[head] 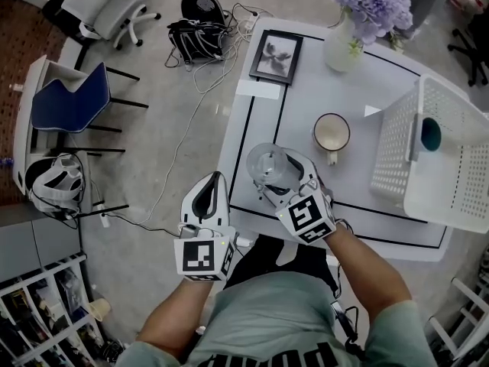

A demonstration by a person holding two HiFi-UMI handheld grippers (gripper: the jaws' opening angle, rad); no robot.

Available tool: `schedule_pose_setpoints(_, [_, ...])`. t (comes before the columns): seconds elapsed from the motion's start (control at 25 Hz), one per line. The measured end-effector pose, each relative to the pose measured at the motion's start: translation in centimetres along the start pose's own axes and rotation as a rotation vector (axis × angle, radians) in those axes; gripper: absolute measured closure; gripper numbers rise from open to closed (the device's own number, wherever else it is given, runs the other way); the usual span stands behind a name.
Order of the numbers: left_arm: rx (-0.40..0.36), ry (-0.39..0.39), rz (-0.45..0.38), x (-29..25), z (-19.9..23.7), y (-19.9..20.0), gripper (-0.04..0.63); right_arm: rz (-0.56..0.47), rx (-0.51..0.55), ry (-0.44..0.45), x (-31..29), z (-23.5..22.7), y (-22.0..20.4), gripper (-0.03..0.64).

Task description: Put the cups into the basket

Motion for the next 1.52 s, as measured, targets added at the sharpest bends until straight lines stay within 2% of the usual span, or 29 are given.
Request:
schedule_pose_setpoints(0.48, [-0.003,-0.041,-0.061,0.5,-1.2,2.0,0.592,-0.093,-0.070,-0.048,5.2,0.9,3.0,0.285])
schedule_pose_setpoints(0.88, [-0.009,-0.103,-0.154,2.1,-3.4,6.4,0.592,-0.143,-0.134,-0.112,12.1,1.0,5.6,0.285])
schedule_pose_setpoints(1.52, [-0.046,-0.268,-0.255,4.2,-11.2,13.7,0.592,-0.222,-0.196,-0.250,25.2,-1.6,8.7,0.285])
Point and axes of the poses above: the fingertips, and each gripper's own axes: x backward along the fingers, z to its left, y out of its top, the point moved 7 cm from there along x, backward along the fingers, and after that the axes turned 10 degrees about z, right-handed, at the moved point
